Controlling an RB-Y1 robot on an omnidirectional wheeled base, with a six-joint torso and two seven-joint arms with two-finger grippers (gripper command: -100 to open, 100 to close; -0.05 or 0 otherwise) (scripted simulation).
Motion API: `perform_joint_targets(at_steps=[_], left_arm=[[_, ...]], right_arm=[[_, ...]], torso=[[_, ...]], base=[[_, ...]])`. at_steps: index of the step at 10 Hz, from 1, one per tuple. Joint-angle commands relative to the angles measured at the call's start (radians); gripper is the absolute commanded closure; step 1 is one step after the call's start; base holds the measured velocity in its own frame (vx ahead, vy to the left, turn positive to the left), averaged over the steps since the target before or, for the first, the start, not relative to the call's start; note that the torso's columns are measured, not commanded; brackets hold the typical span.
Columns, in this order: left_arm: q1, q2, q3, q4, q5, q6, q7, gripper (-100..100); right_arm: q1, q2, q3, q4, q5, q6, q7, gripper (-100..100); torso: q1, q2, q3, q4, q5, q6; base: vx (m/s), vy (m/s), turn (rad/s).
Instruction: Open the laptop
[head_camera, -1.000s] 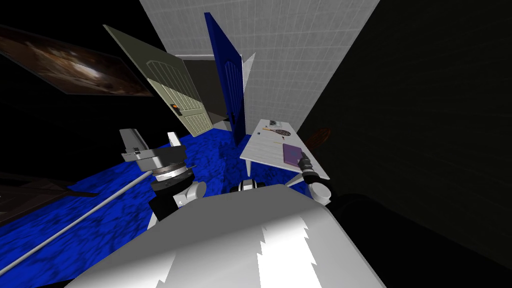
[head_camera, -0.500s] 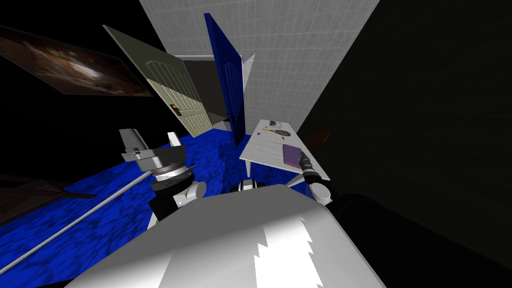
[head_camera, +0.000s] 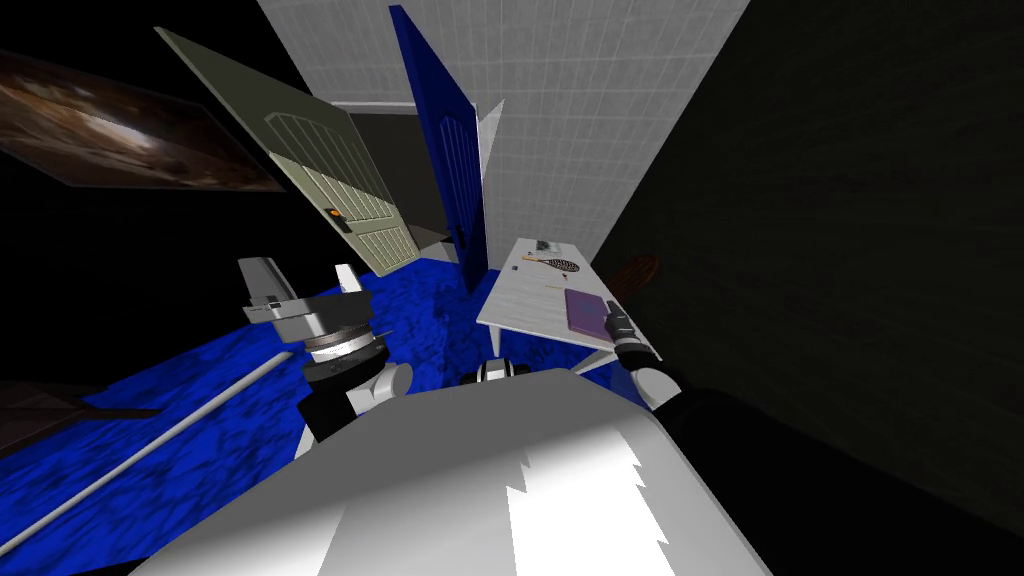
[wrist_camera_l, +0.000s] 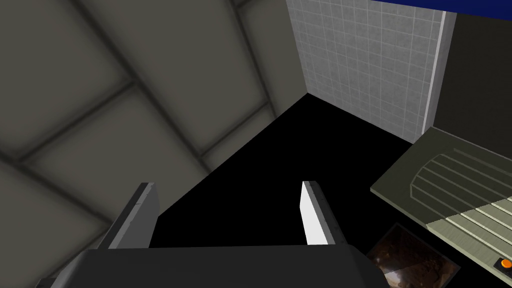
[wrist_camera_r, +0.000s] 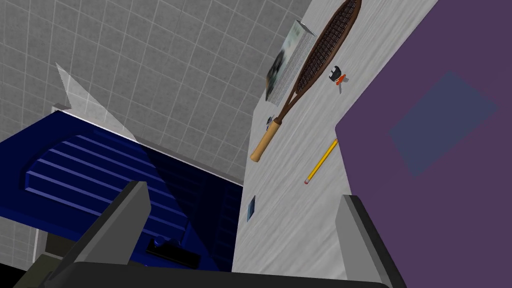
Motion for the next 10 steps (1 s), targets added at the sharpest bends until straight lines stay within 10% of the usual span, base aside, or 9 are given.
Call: perform_joint_targets(at_steps=[1, 4, 5, 10], left_arm=[[0.000, 0.000, 0.000, 0.000, 0.000, 0.000, 0.000, 0], [0.000, 0.000, 0.000, 0.000, 0.000, 0.000, 0.000, 0], [0.000, 0.000, 0.000, 0.000, 0.000, 0.000, 0.000, 0], [0.000, 0.000, 0.000, 0.000, 0.000, 0.000, 0.000, 0]], right_arm=[[0.046, -0.037, -0.037, -0.038, -0.028, 0.005, -0.024, -100], [0.078, -0.064, -0.065, -0.064, -0.047, 0.010, -0.039, -100], [0.080, -0.066, -0.067, -0.066, -0.049, 0.010, -0.043, 0], [0.080, -0.066, -0.067, -0.066, -0.049, 0.010, -0.042, 0]], torso=[[-0.001, 0.000, 0.000, 0.000, 0.000, 0.000], [-0.002, -0.001, -0.001, 0.000, -0.001, 0.000], [-0.002, 0.000, 0.000, 0.000, -0.001, 0.000], [-0.001, -0.001, 0.000, 0.000, 0.000, 0.000]], base=[[0.047, 0.034, -0.067], [0.049, 0.021, -0.079], [0.006, 0.003, 0.006], [0.000, 0.000, 0.000]])
